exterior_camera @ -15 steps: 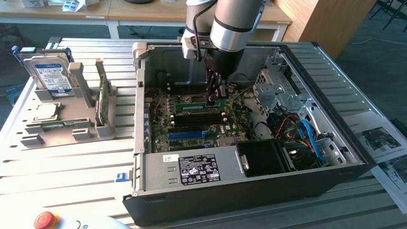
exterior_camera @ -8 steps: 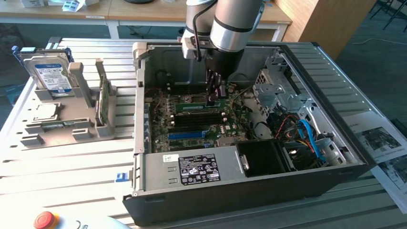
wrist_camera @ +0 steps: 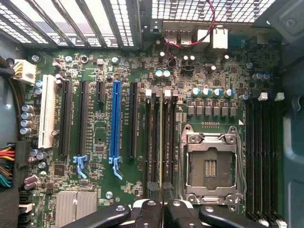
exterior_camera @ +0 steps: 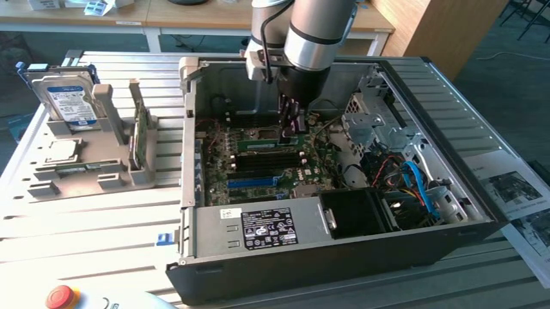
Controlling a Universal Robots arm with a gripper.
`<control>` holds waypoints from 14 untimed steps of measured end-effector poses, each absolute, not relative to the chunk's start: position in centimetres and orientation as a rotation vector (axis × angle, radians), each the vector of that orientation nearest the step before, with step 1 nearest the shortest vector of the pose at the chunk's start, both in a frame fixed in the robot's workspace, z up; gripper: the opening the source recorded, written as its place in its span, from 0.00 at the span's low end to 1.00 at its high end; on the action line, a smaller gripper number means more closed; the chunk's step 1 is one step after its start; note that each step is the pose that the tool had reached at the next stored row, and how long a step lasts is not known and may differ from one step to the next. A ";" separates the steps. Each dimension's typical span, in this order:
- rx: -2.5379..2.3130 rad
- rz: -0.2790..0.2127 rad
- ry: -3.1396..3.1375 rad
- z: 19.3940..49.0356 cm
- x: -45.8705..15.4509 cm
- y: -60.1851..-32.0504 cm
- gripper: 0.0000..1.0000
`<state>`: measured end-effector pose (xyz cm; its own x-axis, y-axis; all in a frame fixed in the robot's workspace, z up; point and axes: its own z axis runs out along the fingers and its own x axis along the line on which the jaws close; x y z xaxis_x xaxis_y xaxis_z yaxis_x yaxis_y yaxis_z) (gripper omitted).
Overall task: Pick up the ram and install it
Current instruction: 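Insert the ram into the slot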
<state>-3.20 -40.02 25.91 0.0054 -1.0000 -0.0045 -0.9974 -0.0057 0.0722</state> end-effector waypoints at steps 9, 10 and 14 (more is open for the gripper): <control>2.192 -0.084 -2.181 25.9 -3.2 -40.3 0.12; 2.192 -0.084 -2.181 25.9 -3.2 -40.3 0.12; 2.192 -0.084 -2.181 25.9 -3.2 -40.5 0.12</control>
<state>-3.20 -40.48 25.90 0.0048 -1.0000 -0.0046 -0.9974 -0.0051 0.0722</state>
